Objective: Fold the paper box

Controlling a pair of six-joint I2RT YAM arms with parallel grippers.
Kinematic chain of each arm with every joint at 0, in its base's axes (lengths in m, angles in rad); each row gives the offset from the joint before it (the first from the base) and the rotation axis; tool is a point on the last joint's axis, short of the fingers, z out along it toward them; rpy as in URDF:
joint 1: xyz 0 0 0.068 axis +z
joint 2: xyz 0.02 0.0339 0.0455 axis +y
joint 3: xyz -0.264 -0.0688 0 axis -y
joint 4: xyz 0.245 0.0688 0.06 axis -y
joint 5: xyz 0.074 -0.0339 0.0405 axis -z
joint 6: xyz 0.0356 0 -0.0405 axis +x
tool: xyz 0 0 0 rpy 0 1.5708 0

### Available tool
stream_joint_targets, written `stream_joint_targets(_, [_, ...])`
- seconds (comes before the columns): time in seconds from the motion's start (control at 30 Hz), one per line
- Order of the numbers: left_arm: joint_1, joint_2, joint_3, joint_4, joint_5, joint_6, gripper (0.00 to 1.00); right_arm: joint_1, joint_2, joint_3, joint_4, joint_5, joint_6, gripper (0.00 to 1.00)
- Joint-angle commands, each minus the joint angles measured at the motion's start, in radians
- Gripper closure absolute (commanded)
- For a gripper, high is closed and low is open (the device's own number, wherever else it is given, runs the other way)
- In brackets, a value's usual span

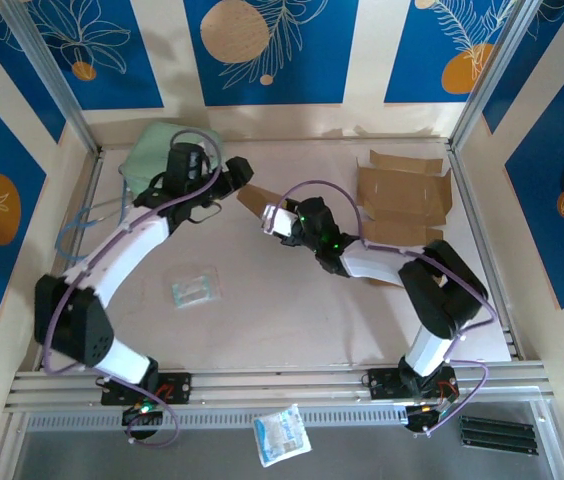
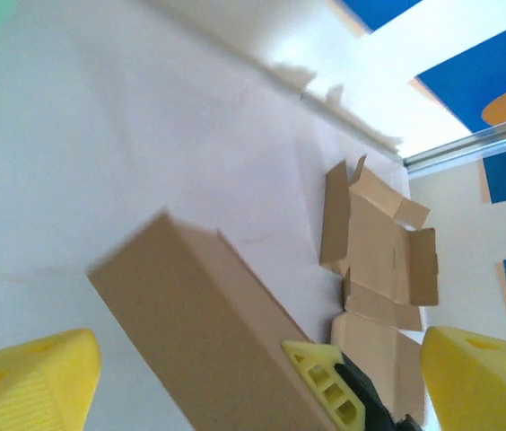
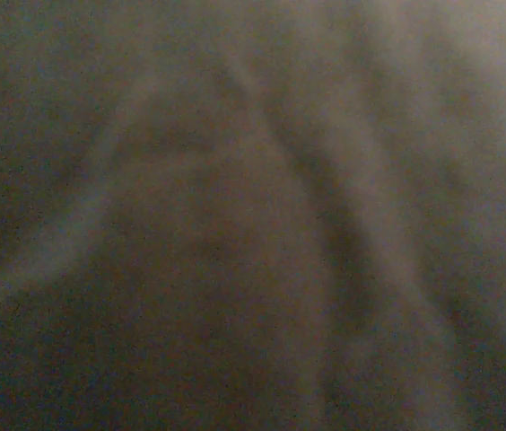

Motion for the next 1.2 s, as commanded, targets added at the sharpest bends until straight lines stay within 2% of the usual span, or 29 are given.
stream_joint_targets(0.0, [0.005,-0.133,-0.036,-0.065,-0.141,0.275,0.07,-0.024,-0.106,0.146,-0.551,-0.207,0.023,0.56])
stream_joint_targets(0.07, [0.006,-0.204,-0.084,-0.067,-0.169,0.390,0.08,-0.026,-0.114,0.257,-0.869,-0.278,-0.047,0.58])
stream_joint_targets(0.17, [0.007,-0.282,-0.135,-0.103,-0.131,0.540,0.10,-0.009,-0.062,0.405,-1.182,-0.225,-0.110,0.58])
stream_joint_targets(0.33, [0.008,-0.311,-0.159,-0.176,-0.054,0.609,0.11,0.015,0.100,0.622,-1.436,-0.145,-0.103,0.58])
stream_joint_targets(0.53, [0.007,-0.337,-0.243,-0.120,-0.013,0.522,0.10,0.060,0.264,0.773,-1.475,-0.132,-0.111,0.57])
stream_joint_targets(0.63, [0.007,-0.357,-0.298,-0.074,0.014,0.476,0.10,0.071,0.292,0.817,-1.464,-0.137,-0.105,0.37])
stream_joint_targets(0.73, [0.008,-0.358,-0.330,-0.069,0.020,0.468,0.10,0.074,0.285,0.843,-1.485,-0.195,-0.114,0.28])
stream_joint_targets(0.9, [0.007,-0.318,-0.339,-0.089,0.016,0.497,0.09,0.074,0.257,0.885,-1.495,-0.264,-0.112,0.23])
stream_joint_targets(1.17, [0.006,-0.305,-0.311,-0.105,0.188,0.559,0.09,0.048,0.148,0.855,-1.393,-0.355,-0.034,0.18])
